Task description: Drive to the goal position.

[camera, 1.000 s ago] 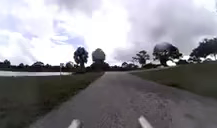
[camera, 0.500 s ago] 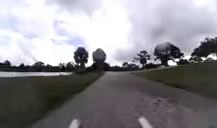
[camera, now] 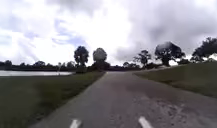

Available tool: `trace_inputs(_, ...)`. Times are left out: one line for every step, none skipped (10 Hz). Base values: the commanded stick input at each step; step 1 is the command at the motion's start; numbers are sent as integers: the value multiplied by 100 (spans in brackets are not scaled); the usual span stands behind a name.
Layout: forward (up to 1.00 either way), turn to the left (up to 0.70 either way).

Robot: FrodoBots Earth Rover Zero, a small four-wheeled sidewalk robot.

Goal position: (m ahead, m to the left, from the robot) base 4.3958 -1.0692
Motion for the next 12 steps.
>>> trace_inputs(70,-33)
trace_inputs(70,-32)
trace_inputs(70,-2)
trace_inputs(70,0)
trace_inputs(70,0)
trace_inputs(70,0)
trace_inputs(70,0)
trace_inputs(70,0)
trace_inputs(70,0)
trace_inputs(70,0)
trace_inputs(70,0)
trace_inputs(70,0)
